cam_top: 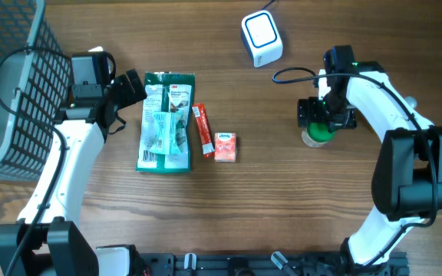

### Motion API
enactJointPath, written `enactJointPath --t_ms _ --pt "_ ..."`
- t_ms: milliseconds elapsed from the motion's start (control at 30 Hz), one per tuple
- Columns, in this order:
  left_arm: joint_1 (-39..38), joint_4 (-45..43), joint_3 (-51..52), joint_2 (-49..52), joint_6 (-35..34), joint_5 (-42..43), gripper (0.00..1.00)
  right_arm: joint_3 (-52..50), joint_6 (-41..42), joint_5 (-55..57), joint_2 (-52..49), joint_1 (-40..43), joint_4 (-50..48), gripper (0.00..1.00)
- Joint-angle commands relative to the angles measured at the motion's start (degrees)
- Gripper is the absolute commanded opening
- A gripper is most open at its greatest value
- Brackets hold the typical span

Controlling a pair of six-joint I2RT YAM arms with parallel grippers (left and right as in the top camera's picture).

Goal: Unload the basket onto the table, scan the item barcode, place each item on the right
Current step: 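Carry the green-lid jar right and set it down on the table, then move the right gripper over the Kleenex tissue pack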

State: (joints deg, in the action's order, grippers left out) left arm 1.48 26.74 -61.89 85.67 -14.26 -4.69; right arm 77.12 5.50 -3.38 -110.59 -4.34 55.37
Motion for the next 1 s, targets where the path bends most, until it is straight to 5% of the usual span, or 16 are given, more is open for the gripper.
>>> enactJointPath --t_ms 0,67,133,233,300,433,733,967 --pt "0.2 -0.2 -0.4 -0.2 0.5 -0.5 1.0 9.4 0.3 -0.8 0.2 -0.3 3.1 1.0" --pt "0.2 -0.2 -0.4 -0.2 0.5 -0.5 1.0 15.9 -0.1 -4.3 0.2 -0.7 6.2 0.98" --pt "0.2 -0.2 -0.4 -0.2 0.5 -0.5 1.0 19.4 -0.5 -9.9 0.3 -1.7 7.3 0.87" --pt "0.2 -0.2 -0.4 -0.2 0.5 -0.5 1.0 19.4 0.2 -13.2 0.3 -3.9 8.9 0.5" --pt "0.2 -0.2 -0.4 -0.2 0.5 -0.5 1.0 17.2 2.1 -12.8 0.3 -6.4 9.7 0.41" --pt "0.2 -0.2 -0.4 -0.2 0.5 -0.5 1.0 10.9 3.1 -9.5 0.3 -10.8 8.9 0.38" --pt "0.2 -0.2 -0.4 -0.2 0.5 -0.5 1.0 1.9 13.0 20.0 0.3 -11.2 8.5 0.4" --pt "0.2 -0.2 -0.4 -0.2 0.5 -0.5 1.0 1.9 15.6 21.4 0.3 -5.3 9.4 0.44"
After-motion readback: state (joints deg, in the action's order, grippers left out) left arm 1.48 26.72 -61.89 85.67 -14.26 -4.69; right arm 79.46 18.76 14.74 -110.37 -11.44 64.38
